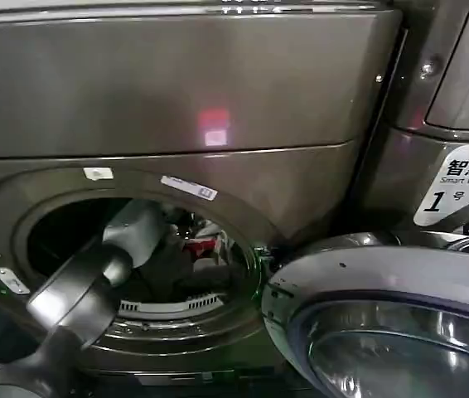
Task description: Grasp the clothes from the dryer.
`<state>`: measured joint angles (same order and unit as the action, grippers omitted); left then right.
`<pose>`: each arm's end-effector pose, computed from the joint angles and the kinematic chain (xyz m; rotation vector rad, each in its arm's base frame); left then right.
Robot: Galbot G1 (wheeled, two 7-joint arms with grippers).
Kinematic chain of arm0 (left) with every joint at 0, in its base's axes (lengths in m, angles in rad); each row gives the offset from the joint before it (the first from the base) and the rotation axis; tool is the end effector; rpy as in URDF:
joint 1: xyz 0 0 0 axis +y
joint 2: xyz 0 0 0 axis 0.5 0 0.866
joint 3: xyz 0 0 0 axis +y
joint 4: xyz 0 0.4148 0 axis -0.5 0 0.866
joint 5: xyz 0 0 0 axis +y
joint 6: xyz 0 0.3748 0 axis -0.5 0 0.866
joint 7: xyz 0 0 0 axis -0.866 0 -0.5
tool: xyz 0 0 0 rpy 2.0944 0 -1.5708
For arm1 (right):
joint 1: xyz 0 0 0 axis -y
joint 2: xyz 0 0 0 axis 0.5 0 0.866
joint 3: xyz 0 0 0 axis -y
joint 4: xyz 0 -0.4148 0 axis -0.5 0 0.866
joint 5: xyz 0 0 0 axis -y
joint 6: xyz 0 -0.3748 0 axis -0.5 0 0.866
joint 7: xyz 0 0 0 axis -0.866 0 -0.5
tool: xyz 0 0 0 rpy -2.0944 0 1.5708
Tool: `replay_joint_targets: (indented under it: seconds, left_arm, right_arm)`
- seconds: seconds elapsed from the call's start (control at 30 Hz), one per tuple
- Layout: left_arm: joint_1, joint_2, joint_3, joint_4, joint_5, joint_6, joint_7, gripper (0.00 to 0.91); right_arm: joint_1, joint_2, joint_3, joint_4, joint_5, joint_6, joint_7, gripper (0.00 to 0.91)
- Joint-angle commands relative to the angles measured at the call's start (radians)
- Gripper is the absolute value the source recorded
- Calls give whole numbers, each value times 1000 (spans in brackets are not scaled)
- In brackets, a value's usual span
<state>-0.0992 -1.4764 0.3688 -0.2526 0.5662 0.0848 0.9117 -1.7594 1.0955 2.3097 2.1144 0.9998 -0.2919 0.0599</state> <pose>0.7360 0.0007 -0.2681 -1.0583 -1.5873 -1.4049 -0.0866 -0.3797 0.0046 1.2222 2.3121 -0.3521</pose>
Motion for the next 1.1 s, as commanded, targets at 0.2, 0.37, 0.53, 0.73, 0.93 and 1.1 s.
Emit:
replay_joint_targets:
  seconds: [0.2, 0.37, 0.53, 0.73, 0.93, 1.1]
  left_arm:
    - [9, 4, -58, -27, -49, 13, -18, 0]
    - [36, 10, -220, -119, -146, 41, -55, 0]
    - [126, 29, -343, -229, -403, 51, -190, 0]
    - [299, 60, -488, -520, -575, 53, -367, 0]
    - [415, 85, -542, -734, -752, 15, -622, 0]
    - [514, 55, -600, -876, -800, -63, -844, 0]
  right_arm:
    - [6, 4, -3, -2, 0, 0, 0, 907]
    - [10, 7, -10, 3, -2, -1, 1, 907]
    - [13, 9, -16, 11, -2, -1, 2, 907]
    - [10, 13, -13, 8, -2, 0, 1, 907]
    - [11, 10, -12, 10, 3, 10, -3, 907]
    - [5, 6, -4, 4, 6, 26, -11, 907]
